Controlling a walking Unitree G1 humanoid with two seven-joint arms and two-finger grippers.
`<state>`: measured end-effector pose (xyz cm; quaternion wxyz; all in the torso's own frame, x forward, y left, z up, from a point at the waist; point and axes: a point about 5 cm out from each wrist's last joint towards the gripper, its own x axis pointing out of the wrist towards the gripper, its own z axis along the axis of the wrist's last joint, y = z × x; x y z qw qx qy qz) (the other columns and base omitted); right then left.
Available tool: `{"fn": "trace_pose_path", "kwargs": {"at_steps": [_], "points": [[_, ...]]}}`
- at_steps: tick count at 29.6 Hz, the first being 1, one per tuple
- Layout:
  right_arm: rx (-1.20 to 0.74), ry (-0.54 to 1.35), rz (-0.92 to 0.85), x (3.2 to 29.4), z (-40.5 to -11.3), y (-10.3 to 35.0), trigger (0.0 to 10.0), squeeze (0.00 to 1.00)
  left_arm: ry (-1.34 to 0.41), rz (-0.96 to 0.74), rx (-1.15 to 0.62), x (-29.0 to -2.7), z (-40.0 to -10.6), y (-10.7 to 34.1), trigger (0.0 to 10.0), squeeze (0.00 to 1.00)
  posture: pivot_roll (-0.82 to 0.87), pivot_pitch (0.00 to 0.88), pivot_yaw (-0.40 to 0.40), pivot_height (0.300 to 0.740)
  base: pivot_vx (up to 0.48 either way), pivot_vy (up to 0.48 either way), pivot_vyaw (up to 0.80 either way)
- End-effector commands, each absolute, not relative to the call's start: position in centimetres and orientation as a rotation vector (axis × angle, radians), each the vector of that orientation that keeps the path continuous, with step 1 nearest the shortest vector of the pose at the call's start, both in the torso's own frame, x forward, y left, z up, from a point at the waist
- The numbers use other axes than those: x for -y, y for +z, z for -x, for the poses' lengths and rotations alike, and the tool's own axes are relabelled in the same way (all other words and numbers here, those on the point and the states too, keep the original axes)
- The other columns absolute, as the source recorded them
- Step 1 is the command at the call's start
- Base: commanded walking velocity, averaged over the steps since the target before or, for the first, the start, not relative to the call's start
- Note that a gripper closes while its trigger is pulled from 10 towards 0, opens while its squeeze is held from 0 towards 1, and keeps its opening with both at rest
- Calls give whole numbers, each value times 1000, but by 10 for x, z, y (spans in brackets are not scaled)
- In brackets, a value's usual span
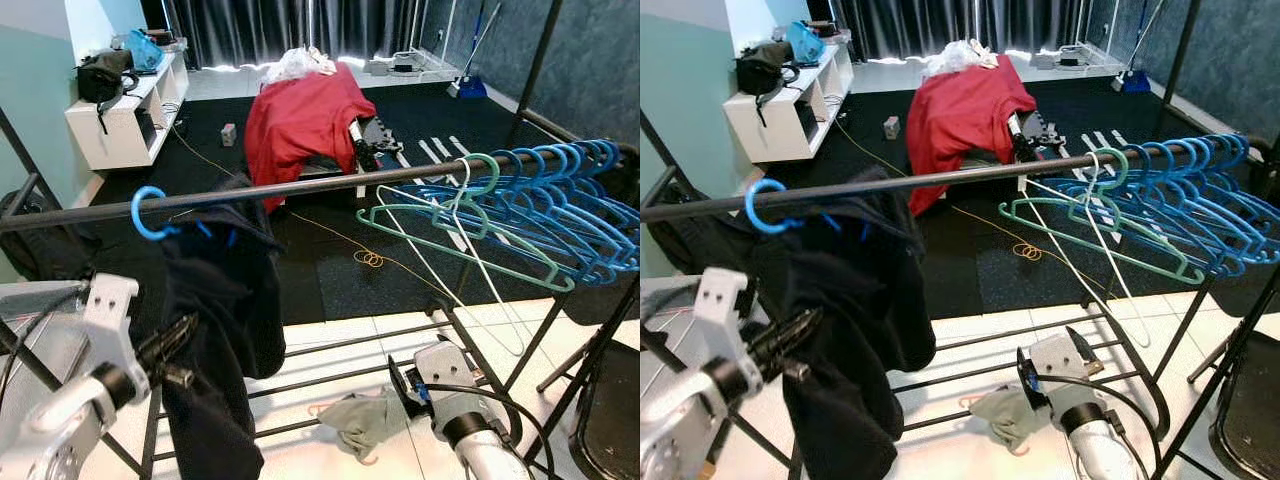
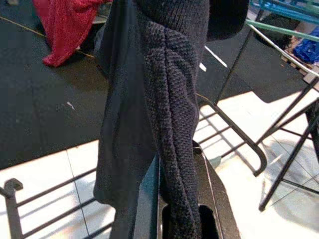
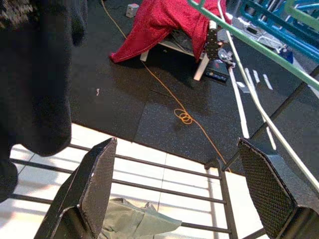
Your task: Hang hanger
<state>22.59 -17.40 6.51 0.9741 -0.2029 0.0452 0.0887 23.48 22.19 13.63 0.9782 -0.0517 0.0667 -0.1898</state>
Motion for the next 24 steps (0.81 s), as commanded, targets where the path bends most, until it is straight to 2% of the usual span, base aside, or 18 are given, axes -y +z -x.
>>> {"fn": "trace_pose_path", "kwargs": {"at_steps": [1,15,24], "points": [[-100,187,401,173,-224,63,10000,0,-387,93,-87,-229,-233,146,10000,0,-93,0,32,740,-386,0,0],[-100,187,404,175,-224,64,10000,0,-404,86,-110,-244,-221,145,10000,0,-100,0,31,740,-396,0,0],[-126,209,332,175,-233,67,9725,0,-470,86,-110,-233,-223,144,10000,0,-97,0,32,740,-425,0,0]]}}
